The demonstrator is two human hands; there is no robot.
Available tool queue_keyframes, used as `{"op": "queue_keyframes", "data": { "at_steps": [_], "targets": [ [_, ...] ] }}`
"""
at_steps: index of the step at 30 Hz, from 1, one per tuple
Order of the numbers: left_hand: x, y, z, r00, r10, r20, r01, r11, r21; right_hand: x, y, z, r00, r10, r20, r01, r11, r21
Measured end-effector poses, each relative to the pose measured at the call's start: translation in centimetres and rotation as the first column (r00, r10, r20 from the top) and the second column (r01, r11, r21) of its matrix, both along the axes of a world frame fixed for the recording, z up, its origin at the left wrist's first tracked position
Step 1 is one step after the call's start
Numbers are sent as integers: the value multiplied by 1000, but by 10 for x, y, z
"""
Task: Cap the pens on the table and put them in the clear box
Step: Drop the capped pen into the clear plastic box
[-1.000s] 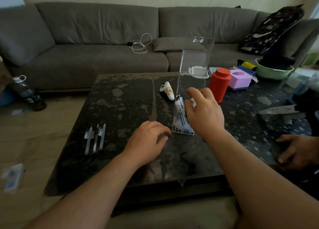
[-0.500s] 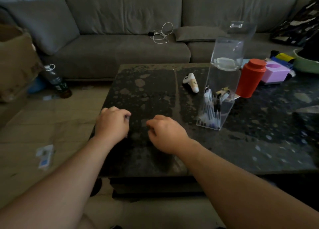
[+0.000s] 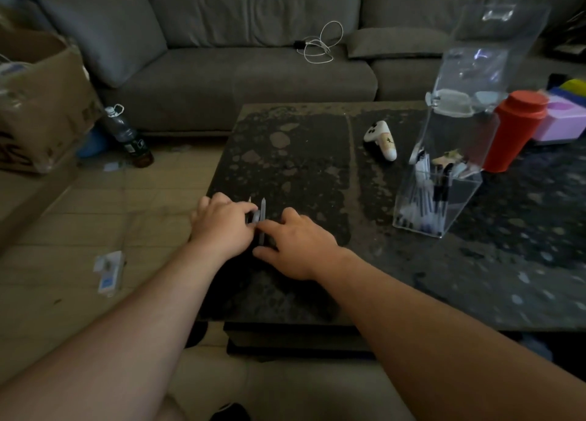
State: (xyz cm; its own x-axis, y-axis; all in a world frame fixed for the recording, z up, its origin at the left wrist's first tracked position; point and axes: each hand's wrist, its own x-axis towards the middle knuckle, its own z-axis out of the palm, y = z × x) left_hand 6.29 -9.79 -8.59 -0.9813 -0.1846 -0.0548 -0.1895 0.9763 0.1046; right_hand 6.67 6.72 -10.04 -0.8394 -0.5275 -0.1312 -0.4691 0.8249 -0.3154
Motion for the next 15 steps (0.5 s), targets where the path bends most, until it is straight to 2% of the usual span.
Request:
{"op": "queue_keyframes", "data": {
  "at_steps": [4,9,13,15],
  "targets": [
    [1,9,2,999,-42,-15,41,999,-15,-4,8,4,988,-148,-37,146,988,-51],
    [5,19,5,997,-79,-13,78,996,-39,-5,19,6,992,-129,-13,129,992,-2],
    [6,25,9,993,-115,40,116,993,-32,-7,26,10,976,-217,19,218,974,-68],
    [7,29,10,992,-114,58,116,992,-39,-7,32,11,967,-255,17,256,966,-35]
  ]
}}
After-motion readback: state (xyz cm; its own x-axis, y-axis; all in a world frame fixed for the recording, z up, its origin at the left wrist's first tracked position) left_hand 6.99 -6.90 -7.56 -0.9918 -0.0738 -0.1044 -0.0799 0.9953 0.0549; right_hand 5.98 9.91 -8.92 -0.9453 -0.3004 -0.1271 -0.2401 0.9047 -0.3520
